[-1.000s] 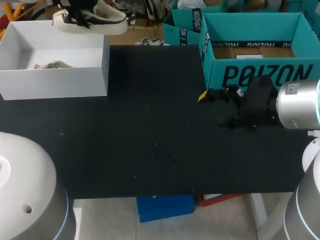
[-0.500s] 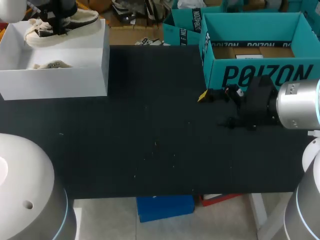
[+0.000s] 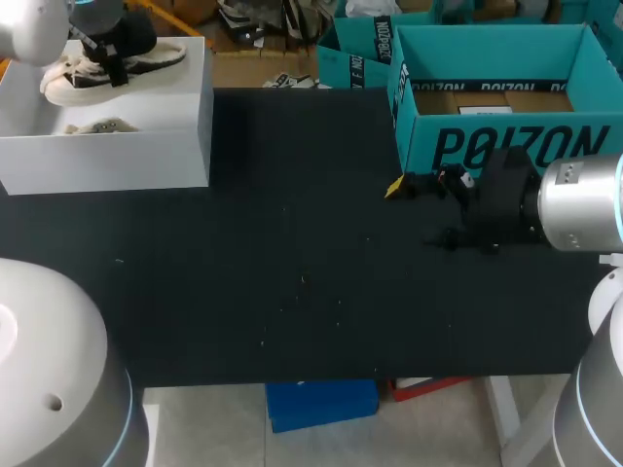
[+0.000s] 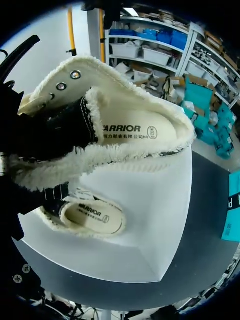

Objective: Take the shoe out of the shoebox, open the shoe tongue, remove and reinsert the insole, then place the shoe into the shoebox

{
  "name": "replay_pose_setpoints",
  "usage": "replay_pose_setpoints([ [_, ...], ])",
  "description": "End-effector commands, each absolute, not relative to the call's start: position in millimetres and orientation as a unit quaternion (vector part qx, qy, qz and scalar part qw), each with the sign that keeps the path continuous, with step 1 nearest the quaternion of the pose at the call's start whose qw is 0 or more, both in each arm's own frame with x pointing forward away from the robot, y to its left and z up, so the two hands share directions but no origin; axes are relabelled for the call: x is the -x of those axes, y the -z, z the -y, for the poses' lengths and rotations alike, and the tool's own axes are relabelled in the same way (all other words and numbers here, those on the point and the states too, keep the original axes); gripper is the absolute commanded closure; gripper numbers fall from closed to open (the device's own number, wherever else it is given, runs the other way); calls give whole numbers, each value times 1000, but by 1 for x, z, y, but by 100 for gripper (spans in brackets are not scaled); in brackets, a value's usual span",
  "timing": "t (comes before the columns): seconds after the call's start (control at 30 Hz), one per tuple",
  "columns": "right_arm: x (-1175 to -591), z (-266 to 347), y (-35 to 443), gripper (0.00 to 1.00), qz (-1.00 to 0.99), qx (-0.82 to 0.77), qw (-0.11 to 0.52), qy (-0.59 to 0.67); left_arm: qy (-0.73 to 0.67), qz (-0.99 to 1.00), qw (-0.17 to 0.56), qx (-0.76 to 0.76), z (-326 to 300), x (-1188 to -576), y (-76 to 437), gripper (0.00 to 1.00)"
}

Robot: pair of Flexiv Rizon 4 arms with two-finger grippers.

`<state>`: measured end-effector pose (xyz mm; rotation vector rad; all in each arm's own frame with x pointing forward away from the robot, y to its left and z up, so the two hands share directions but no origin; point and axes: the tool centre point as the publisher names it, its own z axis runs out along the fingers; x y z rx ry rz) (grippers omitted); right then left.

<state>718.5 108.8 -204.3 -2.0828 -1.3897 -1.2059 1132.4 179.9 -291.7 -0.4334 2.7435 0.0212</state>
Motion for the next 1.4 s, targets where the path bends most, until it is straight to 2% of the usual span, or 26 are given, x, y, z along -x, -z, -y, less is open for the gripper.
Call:
replay_pose_setpoints([
  [0.03, -719, -109, 205, 0, 492, 737, 180, 427, 2, -973, 177, 149, -186, -1140, 297, 100],
  [0.73, -719, -109, 205, 0, 492, 737, 180, 427, -25, -981, 176, 79, -219, -1154, 349, 100],
  [1.4, -719, -109, 205, 0, 492, 737, 180, 427, -26, -985, 155, 63, -223, -1168, 377, 100],
])
